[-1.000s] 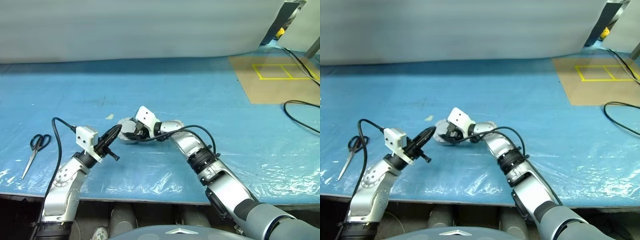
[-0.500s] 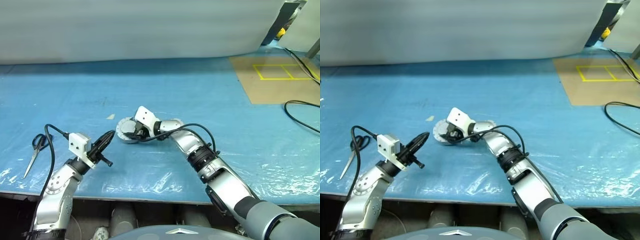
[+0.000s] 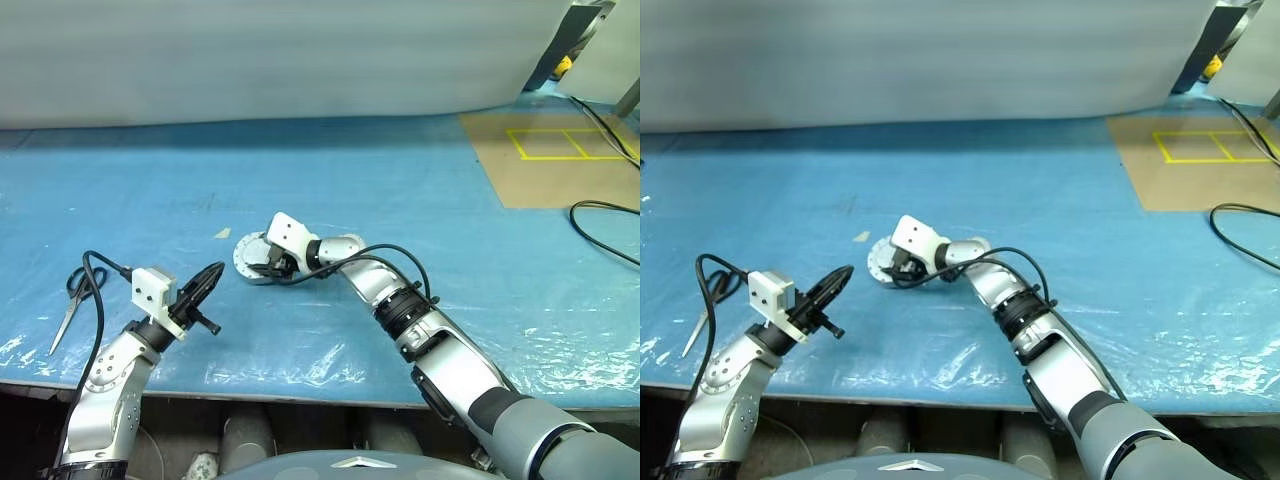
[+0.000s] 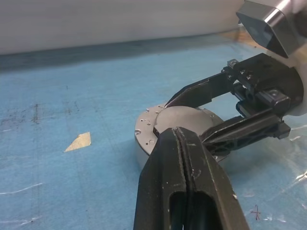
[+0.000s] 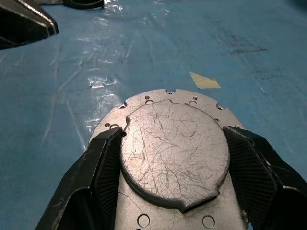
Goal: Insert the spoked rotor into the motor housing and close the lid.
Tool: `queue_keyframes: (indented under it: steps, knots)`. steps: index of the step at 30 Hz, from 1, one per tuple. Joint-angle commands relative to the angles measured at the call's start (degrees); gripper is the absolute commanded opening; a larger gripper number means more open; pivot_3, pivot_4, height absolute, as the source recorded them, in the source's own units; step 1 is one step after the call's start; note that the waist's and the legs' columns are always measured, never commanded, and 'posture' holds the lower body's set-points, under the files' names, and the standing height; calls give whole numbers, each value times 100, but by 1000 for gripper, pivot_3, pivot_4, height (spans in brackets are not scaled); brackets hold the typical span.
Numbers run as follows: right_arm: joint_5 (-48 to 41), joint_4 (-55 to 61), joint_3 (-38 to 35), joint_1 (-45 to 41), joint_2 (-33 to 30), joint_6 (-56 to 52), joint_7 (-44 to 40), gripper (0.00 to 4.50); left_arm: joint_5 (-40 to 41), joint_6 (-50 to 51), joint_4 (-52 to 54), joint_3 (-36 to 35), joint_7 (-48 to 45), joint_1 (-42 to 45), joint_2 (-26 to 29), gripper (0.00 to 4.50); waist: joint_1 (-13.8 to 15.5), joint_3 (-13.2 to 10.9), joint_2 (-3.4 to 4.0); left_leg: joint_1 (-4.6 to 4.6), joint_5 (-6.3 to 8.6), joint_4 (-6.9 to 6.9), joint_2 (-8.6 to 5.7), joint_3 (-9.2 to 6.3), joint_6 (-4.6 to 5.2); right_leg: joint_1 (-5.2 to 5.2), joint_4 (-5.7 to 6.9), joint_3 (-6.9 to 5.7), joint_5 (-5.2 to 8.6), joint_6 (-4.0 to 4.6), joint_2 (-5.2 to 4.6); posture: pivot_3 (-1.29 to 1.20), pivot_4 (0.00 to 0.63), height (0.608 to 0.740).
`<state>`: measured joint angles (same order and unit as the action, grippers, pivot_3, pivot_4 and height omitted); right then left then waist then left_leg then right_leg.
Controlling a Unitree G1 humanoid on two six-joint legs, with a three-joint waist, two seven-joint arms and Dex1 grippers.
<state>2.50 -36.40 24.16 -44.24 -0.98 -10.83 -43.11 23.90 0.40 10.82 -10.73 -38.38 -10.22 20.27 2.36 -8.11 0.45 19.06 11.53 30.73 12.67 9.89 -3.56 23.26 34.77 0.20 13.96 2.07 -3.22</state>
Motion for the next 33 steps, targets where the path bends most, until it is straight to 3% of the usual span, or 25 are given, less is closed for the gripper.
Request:
queue_keyframes:
  steps: [1, 9, 16, 27, 33]
  knots:
    - [421, -831, 258, 415, -200, -751, 27, 2951, -1, -15, 218, -8, 61, 38, 41, 0, 0, 16, -7, 2, 0, 0, 0, 0, 0, -1, 0, 0, 0, 0, -1, 0, 150, 740]
    - [870, -908, 683, 531, -412, -410, -15, 2951, -24, 87, 329, 60, 141, 92, 65, 0, -11, 100, 23, 2, 0, -7, 2, 1, 0, -9, 0, -1, 5, -9, 1, 0, 150, 740]
    - [699, -943, 583, 587, -381, -651, -163, 2951, -37, 8, 173, 92, 100, 182, 55, 0, -11, 106, 31, 2, 0, -9, 0, 1, 0, -7, -3, 2, 10, -17, 0, 0, 150, 740]
    - [832, -185, 1131, 806, -875, -1129, -1323, 2951, -87, -336, -331, 86, -136, 261, 28, 0, 25, 132, 28, 11, 2, -18, -26, 2, -3, -13, -25, 6, 39, -58, -15, 0, 150, 740]
    - [841, 80, 1228, 867, -1044, -1260, -1409, 2951, -112, -471, -484, 119, -203, 302, 1, 0, 33, 161, 17, 11, 31, -38, -50, 3, -32, -39, -33, -6, 61, -21, -19, 0, 150, 740]
